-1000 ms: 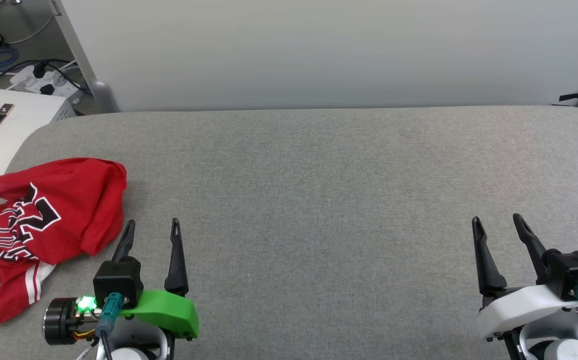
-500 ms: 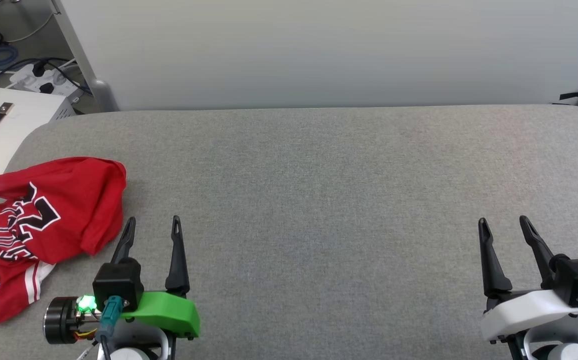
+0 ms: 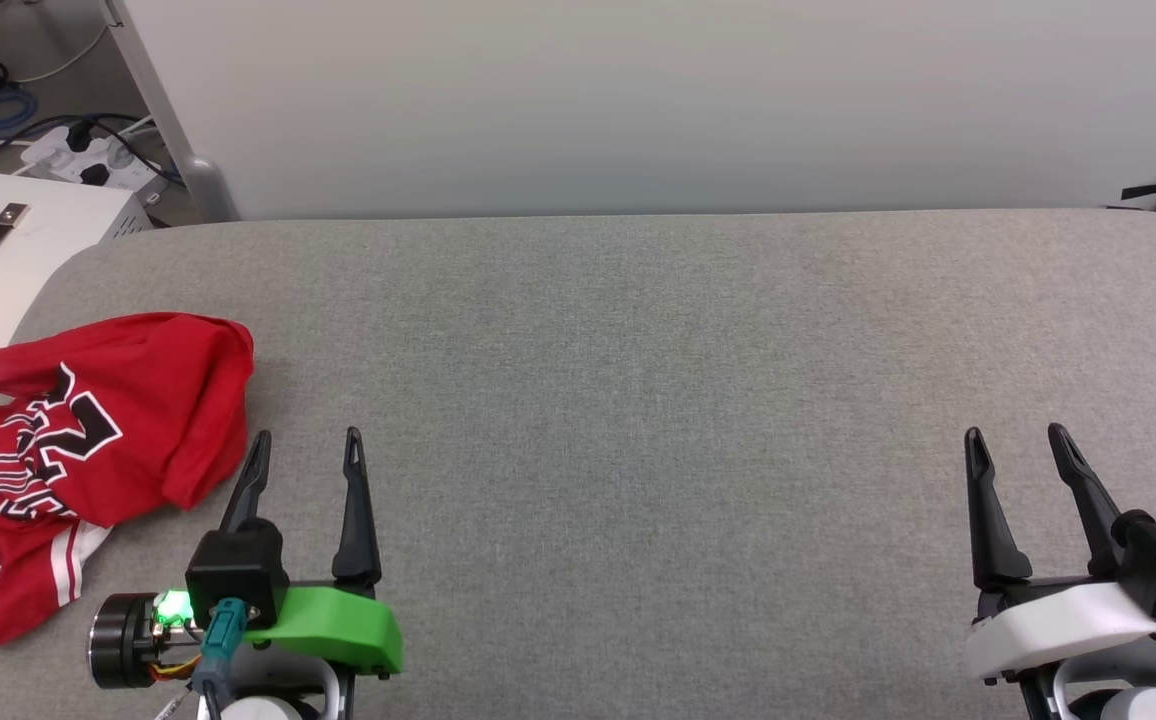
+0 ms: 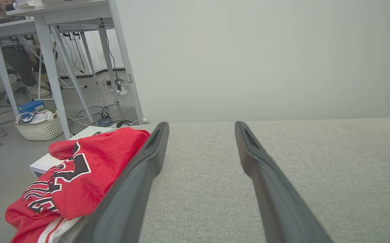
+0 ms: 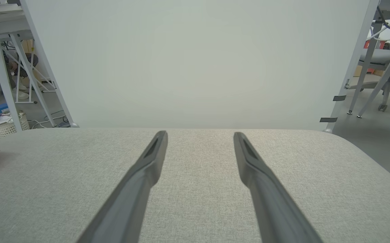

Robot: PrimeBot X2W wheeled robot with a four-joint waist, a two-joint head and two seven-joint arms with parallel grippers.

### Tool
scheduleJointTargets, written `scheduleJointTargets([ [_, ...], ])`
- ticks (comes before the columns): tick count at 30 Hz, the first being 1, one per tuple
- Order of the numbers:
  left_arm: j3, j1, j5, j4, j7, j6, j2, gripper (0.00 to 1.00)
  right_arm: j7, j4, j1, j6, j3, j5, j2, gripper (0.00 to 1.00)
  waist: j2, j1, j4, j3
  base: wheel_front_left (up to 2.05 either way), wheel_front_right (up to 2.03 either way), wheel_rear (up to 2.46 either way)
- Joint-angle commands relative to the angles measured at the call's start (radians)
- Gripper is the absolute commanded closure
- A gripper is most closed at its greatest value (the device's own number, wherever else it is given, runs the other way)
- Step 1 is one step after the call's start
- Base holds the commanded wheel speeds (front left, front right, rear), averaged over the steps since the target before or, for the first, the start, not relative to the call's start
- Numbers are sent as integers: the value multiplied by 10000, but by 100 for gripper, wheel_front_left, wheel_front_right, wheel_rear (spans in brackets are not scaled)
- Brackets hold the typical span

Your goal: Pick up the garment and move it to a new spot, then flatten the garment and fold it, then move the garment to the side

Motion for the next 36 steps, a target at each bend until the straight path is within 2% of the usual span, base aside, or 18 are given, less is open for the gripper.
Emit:
scheduleJointTargets([
  [1, -38, 141, 1, -70, -111, 89, -23, 0, -111, -91, 129, -3, -5, 111, -14, 0, 0, 0, 3, 0, 0, 0, 0],
  [27, -166, 234, -59, -219, -648, 88, -37, 0, -641, -306, 335, -4, -28, 284, -17, 0, 0, 0, 43, 30, 0, 0, 0],
  [36, -155, 244, -117, -263, -837, 148, -42, 0, -826, -350, 413, -5, 0, 313, -18, 0, 0, 0, 263, 58, 0, 0, 0],
])
